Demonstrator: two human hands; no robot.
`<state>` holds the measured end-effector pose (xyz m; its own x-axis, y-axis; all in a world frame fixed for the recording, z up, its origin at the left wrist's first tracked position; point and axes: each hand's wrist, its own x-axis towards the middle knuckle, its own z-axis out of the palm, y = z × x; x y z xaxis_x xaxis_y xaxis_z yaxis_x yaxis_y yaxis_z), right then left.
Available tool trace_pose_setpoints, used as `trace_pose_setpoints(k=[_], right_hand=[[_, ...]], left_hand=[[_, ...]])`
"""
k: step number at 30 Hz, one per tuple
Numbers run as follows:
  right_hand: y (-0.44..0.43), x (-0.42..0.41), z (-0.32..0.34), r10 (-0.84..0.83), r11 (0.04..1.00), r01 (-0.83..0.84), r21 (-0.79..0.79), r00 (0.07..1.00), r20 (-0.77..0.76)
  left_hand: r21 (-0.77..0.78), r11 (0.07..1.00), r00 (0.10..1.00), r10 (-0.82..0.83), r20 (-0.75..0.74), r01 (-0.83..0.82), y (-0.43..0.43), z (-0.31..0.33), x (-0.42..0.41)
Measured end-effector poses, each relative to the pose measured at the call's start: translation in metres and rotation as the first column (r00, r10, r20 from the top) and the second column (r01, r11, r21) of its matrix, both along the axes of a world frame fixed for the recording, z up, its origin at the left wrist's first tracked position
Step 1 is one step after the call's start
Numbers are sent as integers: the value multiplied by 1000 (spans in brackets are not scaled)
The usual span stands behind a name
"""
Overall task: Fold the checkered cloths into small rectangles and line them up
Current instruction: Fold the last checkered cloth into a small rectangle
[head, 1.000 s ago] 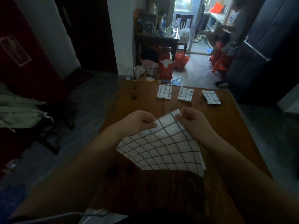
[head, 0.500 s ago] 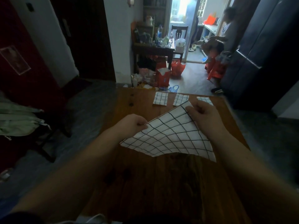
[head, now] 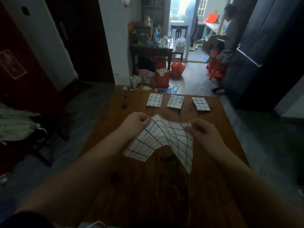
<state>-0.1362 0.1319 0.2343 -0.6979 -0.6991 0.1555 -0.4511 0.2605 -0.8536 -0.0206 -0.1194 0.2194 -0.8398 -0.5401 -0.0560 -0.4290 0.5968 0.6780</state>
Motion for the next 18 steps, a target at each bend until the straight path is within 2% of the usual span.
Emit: trace_pose_setpoints(k=[6,13,16,18], right_hand=[[24,-11,-21,206,964,-221,146,972,112],[42,-34,-39,361,883,-390,261,920,152],[49,-50,-36,362,894,-379,238,925,116],[52,-65,-33,299,930,-289,228,954,-10]], left_hand=[[27,991,985,134,-105,-132,29,6,-28],[101,992,981,95,-172,-78,71,18,-55],[129,992,981,34,-189,-10,86,24,-60],[135,989,979,-29,-200,56,93,28,-63]])
